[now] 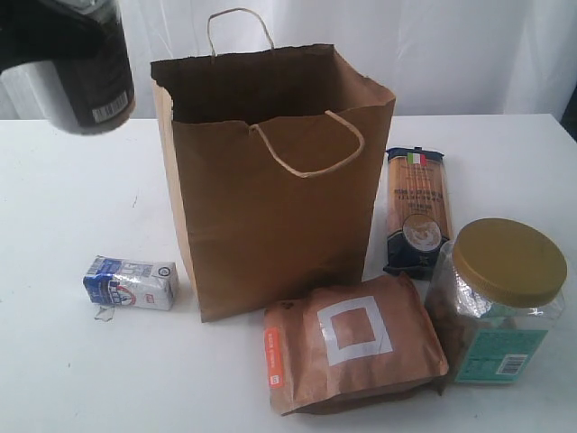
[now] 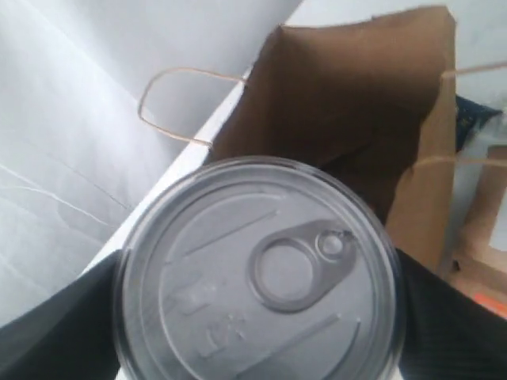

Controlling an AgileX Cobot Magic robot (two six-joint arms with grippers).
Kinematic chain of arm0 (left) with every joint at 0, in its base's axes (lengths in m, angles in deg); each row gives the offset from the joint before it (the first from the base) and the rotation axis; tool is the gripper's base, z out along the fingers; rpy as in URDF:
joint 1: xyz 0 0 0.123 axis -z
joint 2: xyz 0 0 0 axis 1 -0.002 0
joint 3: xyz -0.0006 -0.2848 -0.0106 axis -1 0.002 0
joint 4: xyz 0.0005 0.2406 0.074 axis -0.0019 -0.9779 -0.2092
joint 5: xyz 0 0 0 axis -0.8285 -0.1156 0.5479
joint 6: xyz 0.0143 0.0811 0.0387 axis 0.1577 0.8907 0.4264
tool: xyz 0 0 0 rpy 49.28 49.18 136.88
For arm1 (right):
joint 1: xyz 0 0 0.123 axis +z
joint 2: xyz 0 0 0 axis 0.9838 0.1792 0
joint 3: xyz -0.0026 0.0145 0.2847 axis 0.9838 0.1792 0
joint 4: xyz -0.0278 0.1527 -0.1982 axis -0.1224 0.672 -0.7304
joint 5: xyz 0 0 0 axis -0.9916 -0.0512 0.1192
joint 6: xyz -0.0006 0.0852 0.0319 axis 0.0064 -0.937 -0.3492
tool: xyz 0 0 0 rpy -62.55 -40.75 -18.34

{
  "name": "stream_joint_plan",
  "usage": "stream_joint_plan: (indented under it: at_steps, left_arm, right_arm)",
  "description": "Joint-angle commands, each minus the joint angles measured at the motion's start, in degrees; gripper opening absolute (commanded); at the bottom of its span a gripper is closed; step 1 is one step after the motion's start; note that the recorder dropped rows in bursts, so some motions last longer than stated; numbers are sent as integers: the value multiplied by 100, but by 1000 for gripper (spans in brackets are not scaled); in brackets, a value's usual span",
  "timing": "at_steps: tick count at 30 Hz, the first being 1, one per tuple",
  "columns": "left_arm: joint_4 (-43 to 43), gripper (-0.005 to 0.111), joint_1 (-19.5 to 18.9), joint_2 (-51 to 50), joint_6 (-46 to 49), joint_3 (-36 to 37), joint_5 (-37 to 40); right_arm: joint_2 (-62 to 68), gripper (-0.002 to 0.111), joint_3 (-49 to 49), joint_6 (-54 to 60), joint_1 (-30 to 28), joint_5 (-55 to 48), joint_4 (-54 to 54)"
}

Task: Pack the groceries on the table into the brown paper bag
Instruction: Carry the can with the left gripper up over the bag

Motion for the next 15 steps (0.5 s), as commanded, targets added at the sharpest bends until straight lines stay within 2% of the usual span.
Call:
stream_joint_plan:
  at_steps: [1,5,15]
  left_arm:
    - [54,0,-4,42,-341,-139,-902]
    - [254,0,-4,-178,-477,-151,-1419]
    - [583,0,-4,-901,-241,-797,-1535]
  right_arm:
    - [-25,0,5,14,-2,30,0]
    - [-25,0,5,14,-2,30,0]
    - [-25,0,5,14,-2,30,0]
